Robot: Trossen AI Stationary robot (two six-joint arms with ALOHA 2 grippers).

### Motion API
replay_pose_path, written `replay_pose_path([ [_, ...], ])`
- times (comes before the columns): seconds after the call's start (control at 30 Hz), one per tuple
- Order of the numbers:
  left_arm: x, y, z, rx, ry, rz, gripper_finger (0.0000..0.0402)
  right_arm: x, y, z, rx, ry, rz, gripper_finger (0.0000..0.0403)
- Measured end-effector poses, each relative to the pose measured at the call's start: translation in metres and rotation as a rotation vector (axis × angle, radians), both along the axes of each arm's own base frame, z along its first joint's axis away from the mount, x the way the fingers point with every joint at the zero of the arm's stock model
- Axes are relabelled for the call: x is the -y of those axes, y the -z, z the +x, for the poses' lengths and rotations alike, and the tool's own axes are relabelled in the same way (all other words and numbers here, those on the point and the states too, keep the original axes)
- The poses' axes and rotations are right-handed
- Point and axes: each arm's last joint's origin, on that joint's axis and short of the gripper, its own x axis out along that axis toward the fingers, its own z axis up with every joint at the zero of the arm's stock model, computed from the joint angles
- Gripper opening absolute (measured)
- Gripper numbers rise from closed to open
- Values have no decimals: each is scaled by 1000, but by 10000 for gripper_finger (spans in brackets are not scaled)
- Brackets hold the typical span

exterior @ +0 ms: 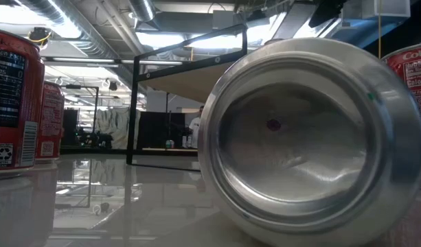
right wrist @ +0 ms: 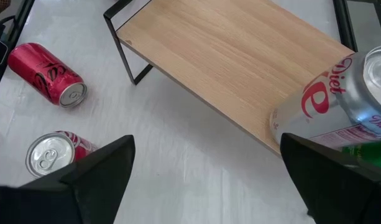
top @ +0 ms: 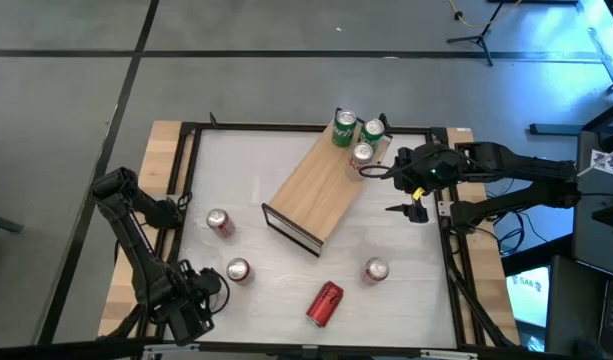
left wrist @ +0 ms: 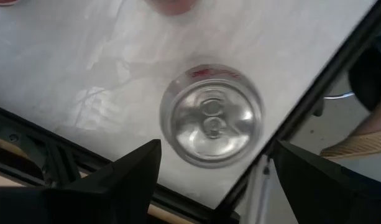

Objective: Place canned beverage on shelf
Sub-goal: Put the red-silver soda can on the shelf aligned with the other red-silver soda can

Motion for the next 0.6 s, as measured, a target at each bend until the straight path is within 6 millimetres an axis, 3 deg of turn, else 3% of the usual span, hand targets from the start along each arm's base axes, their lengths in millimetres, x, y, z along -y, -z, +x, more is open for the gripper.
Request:
replay_pose_path([
  [0.23, 0, 15, 0, 1, 0, -1, 298, 0, 0, 0, 1, -15, -14, 397],
  [0.6, 2, 16, 2, 45, -3, -6, 298, 0, 0, 0, 1, -15, -14, 397],
])
